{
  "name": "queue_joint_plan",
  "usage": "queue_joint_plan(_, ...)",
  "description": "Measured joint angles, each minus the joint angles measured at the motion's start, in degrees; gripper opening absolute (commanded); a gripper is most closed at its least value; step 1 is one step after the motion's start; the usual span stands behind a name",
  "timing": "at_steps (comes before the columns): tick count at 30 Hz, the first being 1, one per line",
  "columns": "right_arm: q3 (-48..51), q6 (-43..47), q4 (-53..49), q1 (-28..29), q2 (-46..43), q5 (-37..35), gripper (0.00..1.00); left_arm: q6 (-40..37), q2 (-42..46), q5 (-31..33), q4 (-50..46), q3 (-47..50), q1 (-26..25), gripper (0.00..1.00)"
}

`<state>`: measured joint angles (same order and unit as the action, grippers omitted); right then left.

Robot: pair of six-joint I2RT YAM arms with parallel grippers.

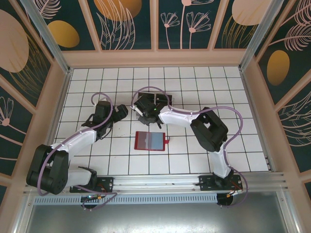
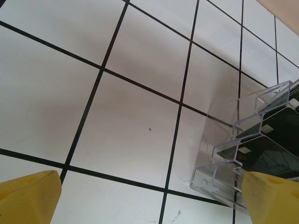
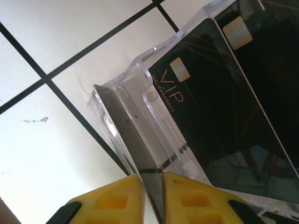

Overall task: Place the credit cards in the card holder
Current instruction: Pick up the credit card from the storage box.

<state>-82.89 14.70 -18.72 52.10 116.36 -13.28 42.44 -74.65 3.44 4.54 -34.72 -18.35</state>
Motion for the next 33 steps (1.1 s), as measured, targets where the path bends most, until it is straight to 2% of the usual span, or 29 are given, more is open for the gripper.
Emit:
queue_joint_plan(7, -0.7, 1.7, 0.0, 0.0, 0.1, 0.9, 0.12, 0.0, 0.0, 0.0, 0.0, 0.0, 0.0, 0.99)
queue_joint_plan(9, -0.7, 2.4, 0.0, 0.0, 0.1, 1.4, 0.06, 0.0, 0.0, 0.0, 0.0, 0.0, 0.0, 0.98)
queue_joint_plan(13, -0.7, 3.3, 0.3, -0.1, 0.1, 2.9, 0.0, 0.0, 0.0, 0.0, 0.0, 0.0, 0.0, 0.98)
queue_joint_plan(26, -0.7, 5.0, 0.3, 0.2, -0.2, 3.8, 0.0, 0.0, 0.0, 0.0, 0.1, 0.0, 0.0, 0.98)
queue_joint_plan(33, -0.8, 5.6, 0.3, 2.2, -5.2, 3.0, 0.0, 0.0, 0.0, -0.1, 0.0, 0.0, 0.0, 0.98)
